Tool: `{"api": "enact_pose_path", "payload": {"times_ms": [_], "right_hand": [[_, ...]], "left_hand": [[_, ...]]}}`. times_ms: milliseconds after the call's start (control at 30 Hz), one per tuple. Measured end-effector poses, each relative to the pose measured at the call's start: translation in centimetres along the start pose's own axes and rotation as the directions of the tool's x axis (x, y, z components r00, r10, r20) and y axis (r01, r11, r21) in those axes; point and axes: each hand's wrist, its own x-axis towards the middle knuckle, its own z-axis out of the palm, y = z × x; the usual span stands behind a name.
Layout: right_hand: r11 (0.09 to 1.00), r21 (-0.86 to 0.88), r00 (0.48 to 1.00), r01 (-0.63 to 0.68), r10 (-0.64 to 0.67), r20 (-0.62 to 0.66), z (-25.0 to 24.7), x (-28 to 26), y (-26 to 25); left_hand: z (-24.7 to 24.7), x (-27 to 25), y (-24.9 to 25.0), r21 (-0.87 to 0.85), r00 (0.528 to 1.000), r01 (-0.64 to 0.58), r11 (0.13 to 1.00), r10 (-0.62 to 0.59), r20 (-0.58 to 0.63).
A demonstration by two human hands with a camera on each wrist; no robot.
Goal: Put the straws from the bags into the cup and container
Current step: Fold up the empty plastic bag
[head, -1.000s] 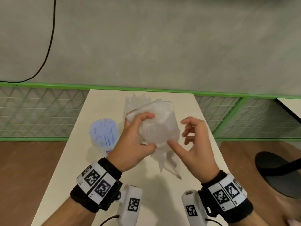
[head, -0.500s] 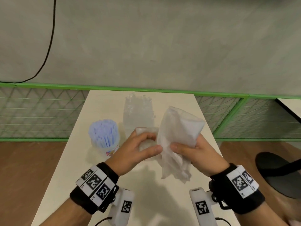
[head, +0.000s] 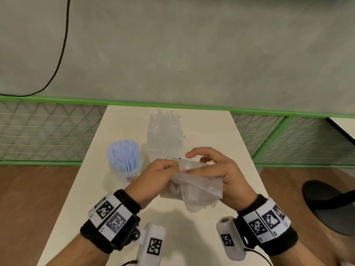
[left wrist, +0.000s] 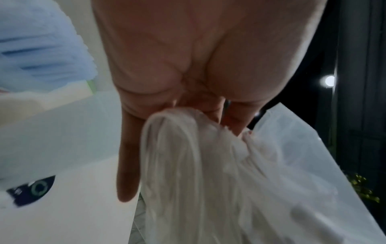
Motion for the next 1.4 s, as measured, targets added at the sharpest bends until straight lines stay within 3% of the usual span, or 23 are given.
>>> {"api": "enact_pose_path", "payload": {"times_ms": [67, 100, 167, 267, 333, 400, 467, 500, 567, 633, 667, 767, 833, 933, 1000, 1067, 1133, 1167, 1200, 1267, 1333, 1400], "right_hand": [[0.964, -0.244, 0.994, 0.107, -0.113, -0.01, -0.1, 0.1, 0.0], [0.949, -0.286, 0.99, 0.133, -0.139, -0.001, -0.1, 0.2, 0.1], [0.971, -0.214, 0.994, 0.111, -0.113, 0.001, 0.0, 0.3, -0.1], [0.992, -0.123, 0.998, 0.042, -0.037, 0.046, -0.5, 0.6, -0.8], [0.992, 0.004, 0.983, -0.122, 0.121, 0.141, -1.9, 1.0, -1.2], [0.929, 0.164, 0.911, -0.332, 0.271, 0.309, -3.9, 1.1, -1.2], [0.863, 0.208, 0.84, -0.461, 0.348, 0.417, -4.7, 1.1, -1.6], [0.863, 0.158, 0.828, -0.481, 0.386, 0.407, -4.2, 1.0, -1.9], [0.922, -0.128, 0.889, -0.366, 0.387, 0.244, -1.7, 0.8, -2.4], [0.891, -0.4, 0.968, -0.216, 0.248, 0.029, 1.1, 0.5, -2.2], [0.872, -0.449, 0.98, -0.195, 0.186, -0.065, 2.0, 0.5, -2.2], [0.879, -0.419, 0.964, -0.226, 0.141, -0.225, 2.7, 1.0, -1.9], [0.905, -0.363, 0.966, -0.223, 0.156, -0.204, 2.9, 1.5, -2.0], [0.885, -0.402, 0.968, -0.233, 0.172, -0.182, 3.4, 1.6, -1.0], [0.902, -0.312, 0.94, -0.297, 0.218, -0.264, 3.7, 1.6, -0.3], [0.913, 0.004, 0.87, -0.408, 0.39, -0.301, 4.4, 1.5, 0.0], [0.798, 0.344, 0.773, -0.495, 0.585, -0.245, 5.3, 1.5, 0.1], [0.777, 0.38, 0.751, -0.503, 0.61, -0.254, 5.6, 1.5, -0.1], [0.808, 0.336, 0.76, -0.483, 0.578, -0.296, 5.7, 1.5, -0.3], [0.917, 0.088, 0.842, -0.388, 0.392, -0.371, 5.4, 1.5, -0.7], [0.955, -0.135, 0.921, -0.263, 0.207, -0.33, 4.9, 1.6, -1.2], [0.957, -0.228, 0.958, -0.178, 0.116, -0.263, 5.0, 2.1, -1.9]], "left_hand": [[-0.2, -0.1, -0.3, -0.139, 0.996, 0.083, 0.987, -0.077, 0.048], [-0.2, -0.4, -0.3, -0.209, 0.991, 0.123, 0.97, -0.109, 0.077], [-0.2, -0.7, -0.4, -0.235, 0.988, 0.113, 0.965, -0.085, 0.127], [-0.2, -1.0, -0.7, -0.11, 0.994, 0.04, 0.993, -0.029, 0.103], [-0.5, -0.9, -1.2, 0.001, 0.999, -0.009, 1.0, 0.009, 0.049], [-0.7, -0.8, -1.5, 0.242, 0.993, -0.099, 0.965, 0.111, -0.037], [-0.8, -0.9, -1.6, 0.434, 0.974, -0.144, 0.89, 0.204, -0.097], [-0.6, -0.9, -1.7, 0.475, 0.967, -0.155, 0.866, 0.232, -0.106], [-0.1, -0.8, -1.7, 0.504, 0.962, -0.155, 0.85, 0.246, -0.12], [0.5, -0.7, -2.0, 0.471, 0.96, -0.156, 0.868, 0.246, -0.135], [0.7, -0.8, -2.0, 0.424, 0.963, -0.161, 0.891, 0.236, -0.131], [1.3, -1.7, -2.0, 0.157, 0.982, -0.149, 0.976, 0.165, -0.093], [1.2, -2.0, -2.0, 0.028, 0.982, -0.144, 0.989, 0.146, -0.118], [0.7, -2.1, -2.4, 0.019, 0.965, -0.186, 0.982, 0.186, -0.183], [0.4, -2.2, -2.4, 0.005, 0.956, -0.216, 0.976, 0.213, -0.201], [0.1, -2.2, -2.5, -0.018, 0.947, -0.256, 0.966, 0.247, -0.206], [-0.3, -2.3, -2.6, -0.021, 0.938, -0.282, 0.959, 0.271, -0.214], [-0.6, -2.4, -2.6, -0.028, 0.94, -0.281, 0.959, 0.27, -0.208], [-1.0, -2.5, -2.6, -0.031, 0.948, -0.269, 0.963, 0.259, -0.183], [-1.9, -2.6, -2.1, -0.054, 0.972, -0.221, 0.974, 0.215, -0.098], [-2.8, -2.6, -1.1, -0.086, 0.993, -0.119, 0.989, 0.12, 0.005], [-3.6, -2.3, -0.5, 0.033, 0.992, -0.046, 0.998, 0.042, 0.122]]}}
